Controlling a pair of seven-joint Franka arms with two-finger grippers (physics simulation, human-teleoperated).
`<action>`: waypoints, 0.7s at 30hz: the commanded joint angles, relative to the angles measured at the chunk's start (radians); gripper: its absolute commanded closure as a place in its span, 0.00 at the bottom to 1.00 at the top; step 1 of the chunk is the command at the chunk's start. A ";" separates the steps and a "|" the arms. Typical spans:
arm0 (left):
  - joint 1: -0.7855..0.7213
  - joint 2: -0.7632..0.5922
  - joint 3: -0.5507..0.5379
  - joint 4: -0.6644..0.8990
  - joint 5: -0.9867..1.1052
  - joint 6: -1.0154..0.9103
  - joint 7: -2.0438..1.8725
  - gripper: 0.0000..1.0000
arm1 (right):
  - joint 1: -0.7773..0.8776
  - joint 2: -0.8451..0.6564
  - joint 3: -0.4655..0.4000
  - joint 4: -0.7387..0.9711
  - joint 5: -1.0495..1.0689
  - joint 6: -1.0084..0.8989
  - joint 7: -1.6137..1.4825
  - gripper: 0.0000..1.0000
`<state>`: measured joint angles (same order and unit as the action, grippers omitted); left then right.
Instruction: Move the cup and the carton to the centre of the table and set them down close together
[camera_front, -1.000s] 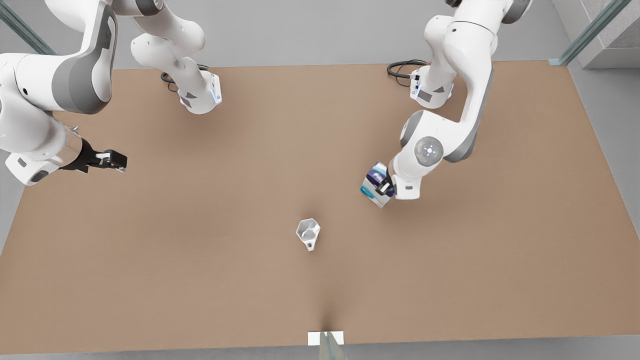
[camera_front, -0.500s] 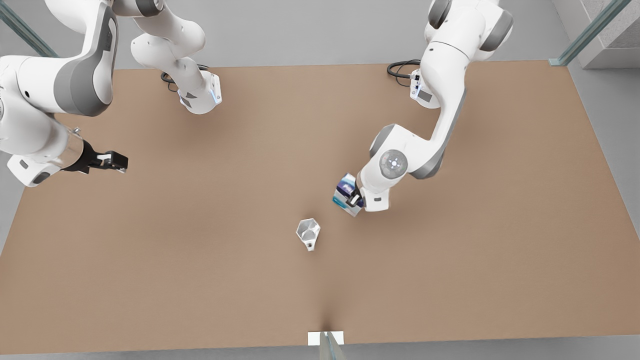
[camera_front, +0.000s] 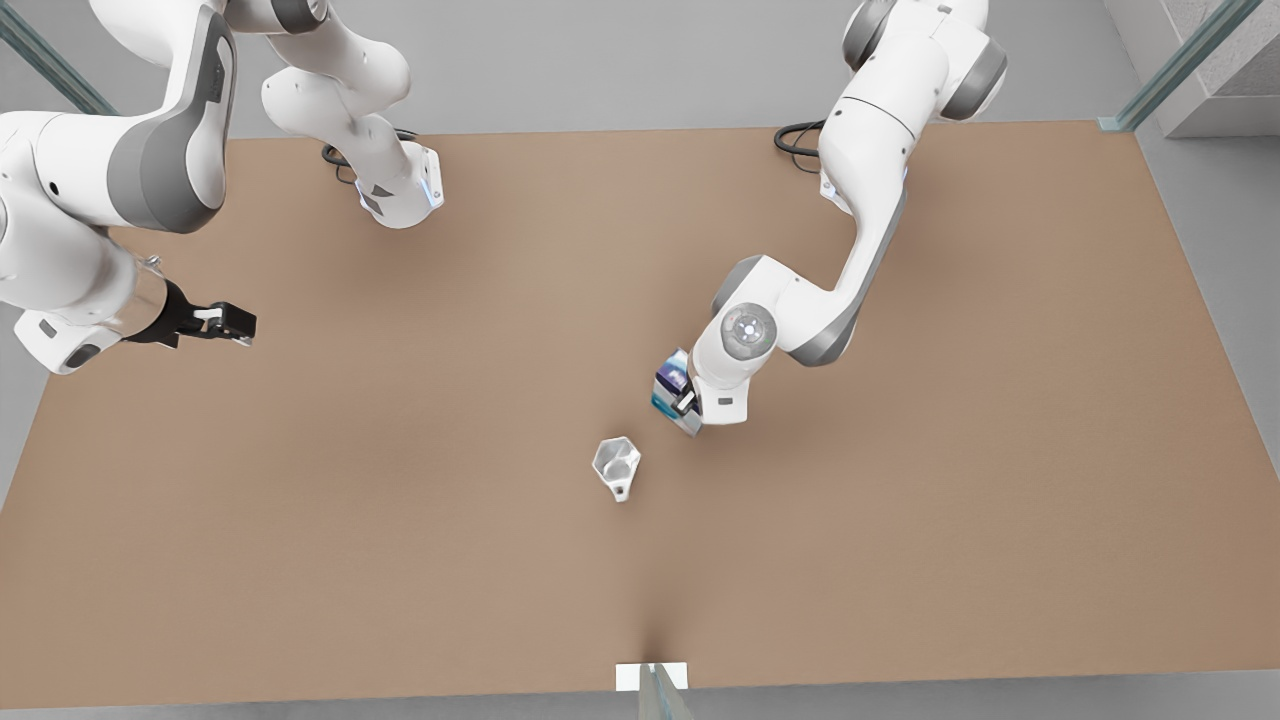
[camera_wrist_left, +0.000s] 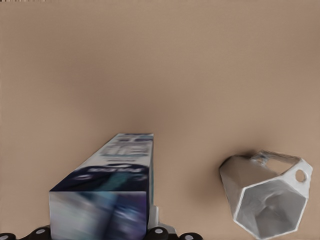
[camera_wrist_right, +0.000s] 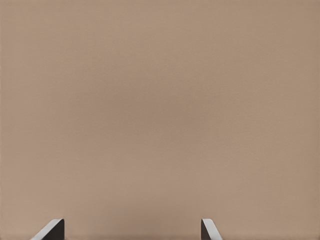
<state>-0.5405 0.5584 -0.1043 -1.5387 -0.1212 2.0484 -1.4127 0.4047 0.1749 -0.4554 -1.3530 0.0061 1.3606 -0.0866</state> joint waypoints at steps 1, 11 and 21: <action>0.001 0.000 0.000 0.000 0.011 -0.001 0.001 0.00 | 0.000 0.000 0.000 0.000 0.000 0.000 -0.002 0.00; -0.003 0.000 0.000 0.000 0.020 -0.001 0.001 0.00 | -0.009 0.000 0.000 0.000 0.002 -0.002 -0.013 0.00; -0.006 -0.008 0.000 0.025 0.020 -0.007 -0.002 0.00 | -0.009 0.000 0.000 0.000 0.002 -0.002 -0.015 0.00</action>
<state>-0.5472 0.5473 -0.1043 -1.5074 -0.1021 2.0392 -1.4156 0.3957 0.1749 -0.4546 -1.3524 0.0073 1.3591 -0.1012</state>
